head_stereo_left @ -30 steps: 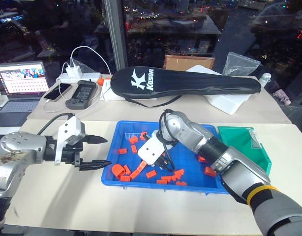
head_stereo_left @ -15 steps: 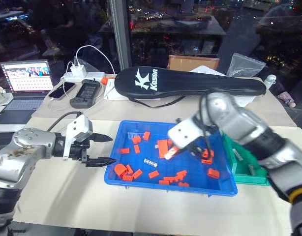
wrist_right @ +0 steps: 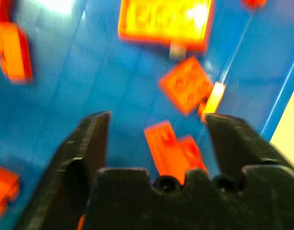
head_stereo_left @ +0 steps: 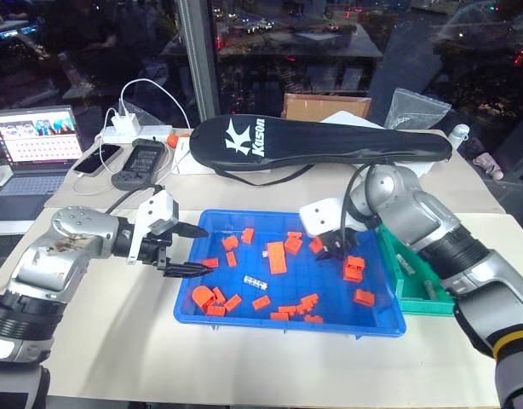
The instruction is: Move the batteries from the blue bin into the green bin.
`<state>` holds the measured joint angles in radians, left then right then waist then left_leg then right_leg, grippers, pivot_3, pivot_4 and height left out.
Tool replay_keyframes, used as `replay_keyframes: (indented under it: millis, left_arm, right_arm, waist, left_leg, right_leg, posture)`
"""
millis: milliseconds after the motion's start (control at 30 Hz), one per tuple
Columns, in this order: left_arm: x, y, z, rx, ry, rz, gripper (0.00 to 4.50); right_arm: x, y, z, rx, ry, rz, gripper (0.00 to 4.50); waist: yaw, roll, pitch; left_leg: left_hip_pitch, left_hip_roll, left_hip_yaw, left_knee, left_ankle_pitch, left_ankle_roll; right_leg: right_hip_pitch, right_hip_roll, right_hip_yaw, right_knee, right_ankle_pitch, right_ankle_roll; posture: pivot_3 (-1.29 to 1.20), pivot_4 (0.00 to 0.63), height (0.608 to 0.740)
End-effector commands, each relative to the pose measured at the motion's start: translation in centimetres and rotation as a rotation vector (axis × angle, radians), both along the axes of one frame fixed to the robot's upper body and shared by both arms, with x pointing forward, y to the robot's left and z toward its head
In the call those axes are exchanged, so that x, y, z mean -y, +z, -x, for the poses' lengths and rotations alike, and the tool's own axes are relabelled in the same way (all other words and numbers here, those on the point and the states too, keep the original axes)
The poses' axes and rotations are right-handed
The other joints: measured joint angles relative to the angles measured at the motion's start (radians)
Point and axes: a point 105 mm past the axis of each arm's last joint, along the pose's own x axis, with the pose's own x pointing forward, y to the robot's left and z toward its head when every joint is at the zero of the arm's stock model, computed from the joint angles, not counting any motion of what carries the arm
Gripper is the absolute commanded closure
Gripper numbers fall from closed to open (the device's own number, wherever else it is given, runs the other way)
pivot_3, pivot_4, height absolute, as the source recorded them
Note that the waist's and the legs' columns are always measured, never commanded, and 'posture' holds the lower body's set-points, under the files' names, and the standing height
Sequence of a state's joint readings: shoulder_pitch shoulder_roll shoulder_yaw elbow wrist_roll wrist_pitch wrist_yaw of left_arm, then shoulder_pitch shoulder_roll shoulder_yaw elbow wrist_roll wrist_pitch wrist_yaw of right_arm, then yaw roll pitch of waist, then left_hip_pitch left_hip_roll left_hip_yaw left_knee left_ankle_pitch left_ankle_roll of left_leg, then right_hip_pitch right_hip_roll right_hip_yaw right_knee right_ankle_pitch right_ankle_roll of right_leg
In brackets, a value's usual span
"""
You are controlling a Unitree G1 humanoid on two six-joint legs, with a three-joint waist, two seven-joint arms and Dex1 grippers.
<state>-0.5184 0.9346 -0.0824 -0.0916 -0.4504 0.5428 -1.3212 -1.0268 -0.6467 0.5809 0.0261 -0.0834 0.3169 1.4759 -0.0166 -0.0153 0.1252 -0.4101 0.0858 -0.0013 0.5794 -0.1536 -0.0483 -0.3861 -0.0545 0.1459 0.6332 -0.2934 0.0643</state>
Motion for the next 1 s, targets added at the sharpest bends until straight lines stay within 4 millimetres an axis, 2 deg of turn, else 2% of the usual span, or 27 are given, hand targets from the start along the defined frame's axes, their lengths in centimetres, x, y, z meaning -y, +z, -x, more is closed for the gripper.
replay_keyframes:
  millis: [33,233,400,600,733,900,1000]
  left_arm:
    - [-0.4,0.6,0.2,0.033,-0.002,-0.019,0.00]
    - [-0.6,0.8,-0.1,0.064,0.020,-0.030,0.00]
    - [-0.7,1.6,-1.3,0.135,0.073,-0.011,0.00]
    - [-0.5,1.6,-1.0,0.135,0.054,-0.016,0.00]
    - [-0.5,1.6,-1.1,0.132,0.056,-0.015,0.00]
    - [-0.1,1.8,-0.7,0.112,0.031,0.008,0.00]
    - [0.5,2.8,-0.6,0.124,0.016,0.060,0.00]
  right_arm:
    - [-2.6,-0.4,1.8,-0.109,-0.001,-0.119,0.06]
    - [-4.7,-2.6,0.2,-0.167,-0.185,-0.197,0.06]
    - [-4.9,-4.5,-0.3,-0.152,-0.242,-0.144,0.06]
    - [-4.7,-6.5,-0.1,-0.160,-0.273,-0.087,0.06]
    - [-4.7,-7.7,-0.3,-0.160,-0.301,-0.073,1.03]
    - [-5.0,-7.3,-0.4,-0.160,-0.297,-0.095,2.87]
    - [-4.6,-6.0,-0.1,-0.172,-0.278,-0.119,3.86]
  waist:
    - [0.002,0.000,0.000]
    - [0.005,-0.001,0.000]
    - [0.004,-0.001,0.000]
    - [0.002,-0.001,0.000]
    - [0.001,-0.001,0.000]
    - [0.001,-0.001,-0.001]
    - [0.002,-0.001,-0.001]
  left_leg:
    - [0.000,0.000,0.000,0.000,0.000,0.000]
    - [0.000,0.000,0.000,0.003,0.000,-0.001]
    - [0.000,0.000,0.000,0.003,0.000,-0.001]
    - [0.000,0.000,0.000,0.003,0.000,-0.001]
    - [0.000,0.000,0.000,0.002,0.000,-0.001]
    - [0.001,0.000,0.000,0.002,0.000,-0.001]
    - [0.000,0.000,0.000,0.002,0.000,-0.001]
  right_leg:
    - [0.000,0.000,0.000,0.000,0.000,0.000]
    - [-0.001,0.000,0.000,0.004,0.000,0.000]
    - [-0.001,0.000,-0.001,0.005,0.000,0.000]
    - [-0.001,0.000,-0.001,0.006,0.000,0.000]
    - [-0.001,0.000,-0.001,0.006,0.000,0.000]
    - [-0.001,0.000,-0.001,0.006,-0.001,0.001]
    - [-0.001,0.000,-0.001,0.006,-0.001,0.002]
  posture:
    - [0.00,0.150,0.736]
    - [0.00,0.150,0.736]
    - [0.00,0.150,0.736]
    - [0.00,0.150,0.736]
    - [0.00,0.150,0.736]
    - [0.00,0.150,0.736]
    - [0.00,0.150,0.736]
